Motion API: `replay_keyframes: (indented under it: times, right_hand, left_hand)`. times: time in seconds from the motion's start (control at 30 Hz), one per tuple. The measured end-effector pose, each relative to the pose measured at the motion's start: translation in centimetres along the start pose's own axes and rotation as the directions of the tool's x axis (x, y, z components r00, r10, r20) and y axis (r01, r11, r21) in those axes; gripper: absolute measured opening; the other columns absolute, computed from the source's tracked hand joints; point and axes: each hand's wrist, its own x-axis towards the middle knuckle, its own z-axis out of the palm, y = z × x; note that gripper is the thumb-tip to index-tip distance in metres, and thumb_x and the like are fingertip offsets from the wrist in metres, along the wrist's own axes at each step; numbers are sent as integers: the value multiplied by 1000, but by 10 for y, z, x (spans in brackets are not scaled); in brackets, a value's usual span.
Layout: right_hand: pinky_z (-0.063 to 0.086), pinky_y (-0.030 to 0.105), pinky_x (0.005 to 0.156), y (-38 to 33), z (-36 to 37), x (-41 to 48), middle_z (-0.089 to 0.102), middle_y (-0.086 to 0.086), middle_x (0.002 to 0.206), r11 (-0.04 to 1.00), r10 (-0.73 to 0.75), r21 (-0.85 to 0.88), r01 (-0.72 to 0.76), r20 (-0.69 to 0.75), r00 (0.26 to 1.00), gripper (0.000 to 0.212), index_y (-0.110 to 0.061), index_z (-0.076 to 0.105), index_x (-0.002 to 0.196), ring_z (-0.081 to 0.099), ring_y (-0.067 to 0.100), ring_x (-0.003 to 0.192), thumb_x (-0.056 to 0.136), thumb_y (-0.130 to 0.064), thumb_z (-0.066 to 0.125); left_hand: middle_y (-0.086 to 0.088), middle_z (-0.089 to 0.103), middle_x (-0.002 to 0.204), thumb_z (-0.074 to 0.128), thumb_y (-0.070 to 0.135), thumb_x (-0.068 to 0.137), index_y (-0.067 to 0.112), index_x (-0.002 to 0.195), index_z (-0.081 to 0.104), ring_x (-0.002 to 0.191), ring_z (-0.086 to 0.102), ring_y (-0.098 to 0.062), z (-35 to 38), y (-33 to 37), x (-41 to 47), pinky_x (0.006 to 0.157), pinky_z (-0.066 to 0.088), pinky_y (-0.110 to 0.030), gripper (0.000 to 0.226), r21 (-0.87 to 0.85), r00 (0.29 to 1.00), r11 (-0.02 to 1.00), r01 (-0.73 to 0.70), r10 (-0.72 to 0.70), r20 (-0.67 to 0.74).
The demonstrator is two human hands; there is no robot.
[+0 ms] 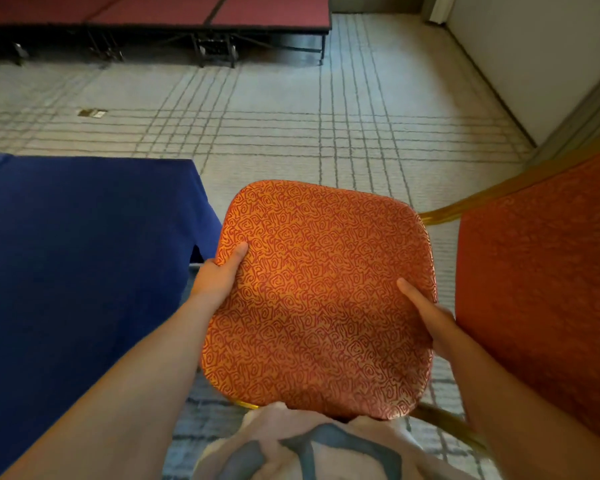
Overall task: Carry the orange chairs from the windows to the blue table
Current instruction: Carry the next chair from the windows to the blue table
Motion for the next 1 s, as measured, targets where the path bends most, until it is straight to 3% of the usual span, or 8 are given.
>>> replay_keyframes:
  times: [0.1, 0.17, 0.3, 0.5, 0.67, 0.9, 1.0]
  right_hand:
    - [46, 37, 83, -47, 27, 34, 67, 3, 103, 1000, -21, -1, 21, -12, 1000, 76, -16, 61, 125, 60, 18, 85, 67, -62, 78]
    - [47, 37, 86, -81, 49, 61, 67, 4, 107, 1000, -25, 10, 25, -14, 1000, 81, -15, 60, 128, 62, 21, 90, 65, -62, 79]
    - [49, 42, 95, -141, 79, 128, 67, 9, 114, 1000, -6, -14, 6, -10, 1000, 90, -13, 58, 131, 63, 28, 103, 60, -65, 80]
    - [52, 33, 79, -263, 137, 254, 70, 2, 100, 998, -61, 6, 61, 33, 998, 81, -18, 59, 128, 66, 21, 91, 61, -56, 83]
    - [51, 47, 98, -380, 176, 336, 70, 11, 113, 995, -19, -96, 29, 104, 994, 93, -12, 62, 127, 66, 30, 103, 50, -60, 82]
    - [47, 46, 98, -480, 275, 435, 62, 14, 130, 978, 52, -209, -4, 227, 973, 103, -14, 51, 140, 59, 33, 115, 54, -62, 78]
    - [48, 45, 96, -513, 325, 471, 64, 13, 124, 967, 79, -256, -14, 246, 966, 102, -12, 53, 137, 61, 31, 107, 52, -63, 79]
  left_hand:
    - [0, 58, 100, 40, 101, 45, 18, 114, 59, 88, 57, -23, -6, 46, 57, 81, 43, -38, 109, 34, 999, 999, -31, 32, -4]
    - [1, 60, 95, 39, 102, 40, 22, 104, 59, 79, 58, -18, -9, 80, 99, 77, 44, -36, 104, 30, 999, 999, -41, 41, 5]
    - [-5, 65, 102, 45, 99, 45, 14, 116, 60, 85, 62, -22, 3, 118, 183, 79, 49, -36, 113, 18, 999, 1000, -10, 10, 41]
    - [-12, 66, 111, 49, 95, 51, 15, 113, 59, 92, 62, -29, 30, 194, 330, 85, 50, -38, 102, -29, 999, 999, 15, -15, -32]
    - [-17, 63, 121, 52, 91, 56, 8, 121, 60, 108, 60, -34, 38, 259, 431, 84, 45, -36, 106, -97, 994, 993, 60, -69, -86]
    - [-18, 61, 126, 46, 98, 44, 6, 127, 58, 113, 58, -33, 8, 302, 546, 92, 46, -38, 124, -138, 967, 977, 161, -184, -178]
    - [-19, 61, 124, 46, 98, 46, 6, 122, 59, 112, 59, -33, -8, 307, 594, 87, 44, -36, 120, -160, 955, 969, 186, -217, -204]
